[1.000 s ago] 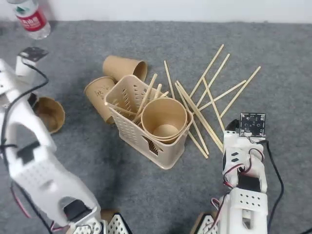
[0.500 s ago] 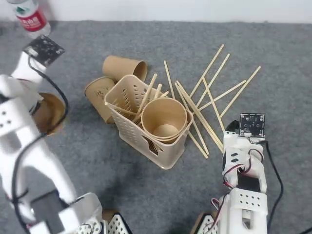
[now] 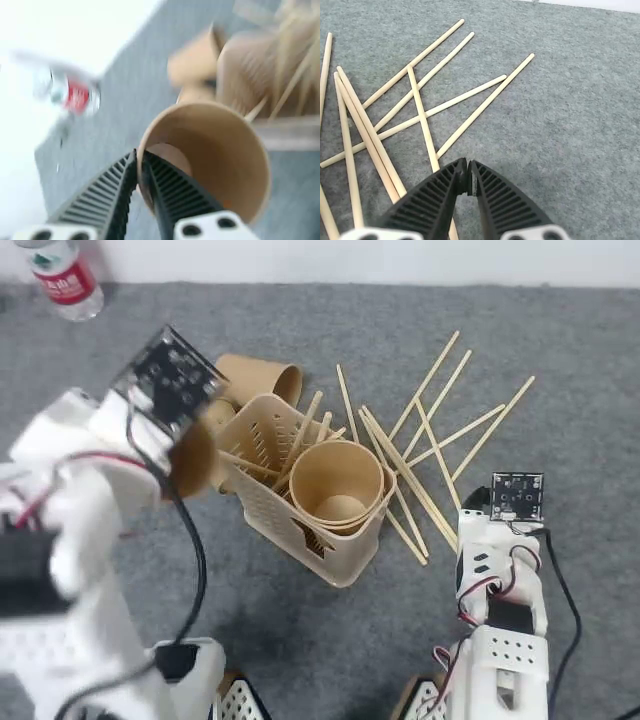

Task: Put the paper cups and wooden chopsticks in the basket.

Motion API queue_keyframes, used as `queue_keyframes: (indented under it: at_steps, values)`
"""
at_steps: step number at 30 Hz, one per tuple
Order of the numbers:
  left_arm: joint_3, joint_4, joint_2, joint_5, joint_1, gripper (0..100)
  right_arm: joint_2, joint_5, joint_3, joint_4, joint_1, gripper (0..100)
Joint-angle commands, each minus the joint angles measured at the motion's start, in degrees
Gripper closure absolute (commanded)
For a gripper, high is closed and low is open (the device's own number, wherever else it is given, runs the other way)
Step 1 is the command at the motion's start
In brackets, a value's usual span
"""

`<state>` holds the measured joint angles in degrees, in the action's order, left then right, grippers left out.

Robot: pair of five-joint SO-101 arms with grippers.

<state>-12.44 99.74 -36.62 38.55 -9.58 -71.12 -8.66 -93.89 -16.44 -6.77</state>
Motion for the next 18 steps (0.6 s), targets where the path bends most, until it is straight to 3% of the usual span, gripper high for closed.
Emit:
queue_keyframes:
  at_steps: [1,9,18]
  values:
    - [-10.07,0.62,-2.90,-13.01,8.00,99,-1.19,-0.70,0.35,1.27,0.40,99.0]
    - [-23.08,0.70,0.35,-37.54,16.44,99,-1.19,-0.70,0.35,1.27,0.40,99.0]
    - [-23.43,0.79,7.03,-68.48,23.74,99,-1.19,-0.70,0.35,1.27,0.40,99.0]
